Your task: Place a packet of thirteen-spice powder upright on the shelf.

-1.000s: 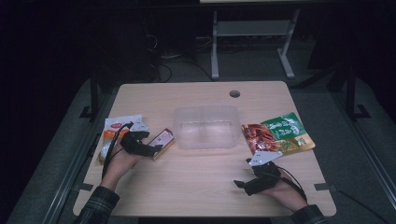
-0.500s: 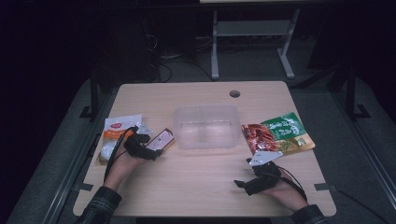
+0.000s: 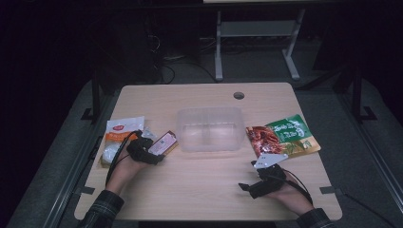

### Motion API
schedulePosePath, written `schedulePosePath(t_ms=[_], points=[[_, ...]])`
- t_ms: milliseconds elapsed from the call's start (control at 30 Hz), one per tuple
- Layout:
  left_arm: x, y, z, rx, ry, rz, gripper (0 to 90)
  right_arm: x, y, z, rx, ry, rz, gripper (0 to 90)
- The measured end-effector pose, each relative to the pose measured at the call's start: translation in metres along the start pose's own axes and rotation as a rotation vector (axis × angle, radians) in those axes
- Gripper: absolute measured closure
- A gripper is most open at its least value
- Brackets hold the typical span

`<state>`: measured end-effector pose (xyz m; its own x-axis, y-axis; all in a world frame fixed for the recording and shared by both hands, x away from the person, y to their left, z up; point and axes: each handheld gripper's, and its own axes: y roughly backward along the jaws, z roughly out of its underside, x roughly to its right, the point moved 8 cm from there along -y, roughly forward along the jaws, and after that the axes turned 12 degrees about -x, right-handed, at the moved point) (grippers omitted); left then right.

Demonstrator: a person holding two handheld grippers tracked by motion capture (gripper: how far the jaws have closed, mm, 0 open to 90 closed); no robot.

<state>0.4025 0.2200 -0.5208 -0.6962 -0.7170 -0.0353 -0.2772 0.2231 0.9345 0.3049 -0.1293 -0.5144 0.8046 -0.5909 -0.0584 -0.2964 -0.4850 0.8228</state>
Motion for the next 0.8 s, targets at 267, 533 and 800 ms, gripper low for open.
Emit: schedulePosePath(t_ms=[267,533,800], points=[[-0.001,0.0,0.0,-0.005,0.014,0.013,31.1,0.0,0.0,0.0,0.001,-0.002,-0.001,6.7],[-0.001,0.002,0.001,-0.017,0.029,0.017,31.9,0.0,0.0,-0.001,0.007,-0.004,-0.005,6.7],[-0.005,0.016,0.001,0.043,0.075,0.018,31.9,0.0,0.001,-0.003,0.022,-0.006,-0.015,6.6]])
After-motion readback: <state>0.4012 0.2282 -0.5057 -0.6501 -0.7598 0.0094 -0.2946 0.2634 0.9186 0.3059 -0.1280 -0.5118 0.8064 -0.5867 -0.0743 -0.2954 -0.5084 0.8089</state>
